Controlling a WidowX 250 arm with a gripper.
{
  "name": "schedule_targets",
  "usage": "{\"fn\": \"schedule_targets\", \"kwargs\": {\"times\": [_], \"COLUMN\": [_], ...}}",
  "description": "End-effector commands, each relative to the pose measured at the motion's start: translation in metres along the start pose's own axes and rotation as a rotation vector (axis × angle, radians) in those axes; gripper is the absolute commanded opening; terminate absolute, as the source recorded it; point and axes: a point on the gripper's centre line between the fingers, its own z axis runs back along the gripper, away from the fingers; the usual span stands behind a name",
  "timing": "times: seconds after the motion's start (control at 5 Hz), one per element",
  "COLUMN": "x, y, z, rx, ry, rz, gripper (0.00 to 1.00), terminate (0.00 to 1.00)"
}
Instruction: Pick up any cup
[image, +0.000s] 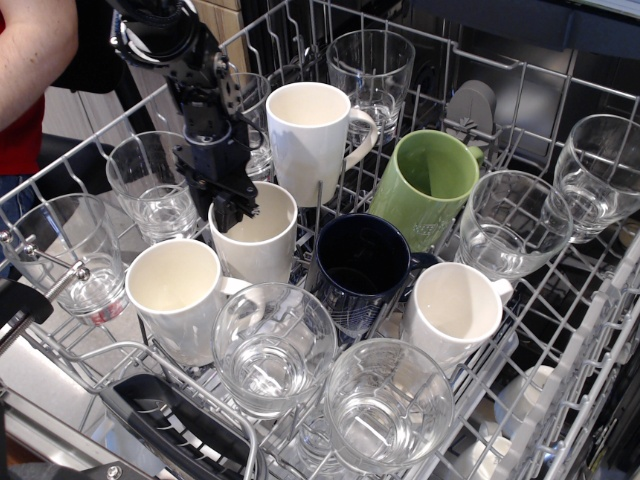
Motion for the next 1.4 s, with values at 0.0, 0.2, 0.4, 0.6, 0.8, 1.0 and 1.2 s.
{"fn": "schedule_targets", "kwargs": {"times": [0.0,0.2,0.4,0.6,0.8,1.0,1.2], "x": [0.008,0.017,0.028,0.034,0.042,0.047,0.042], "y": [0.012,0.015,0.018,0.020,0.025,0.029,0.026], "z": [0.026,0.045,0.074,0.102,0.132,0.160,0.176], "rx": [-0.012,-0.048,-0.059,-0.044,-0.038,-0.031,-0.061], "ry": [-0.108,-0.105,-0.104,-0.147,-0.146,-0.132,-0.085], "rz": [0.049,0.051,0.028,0.007,-0.037,-0.090,-0.116], "gripper": [0.00,0.00,0.00,0.00,0.00,0.00,0.00], "terminate": [0.00,0.00,0.00,0.00,0.00,0.00,1.00]}}
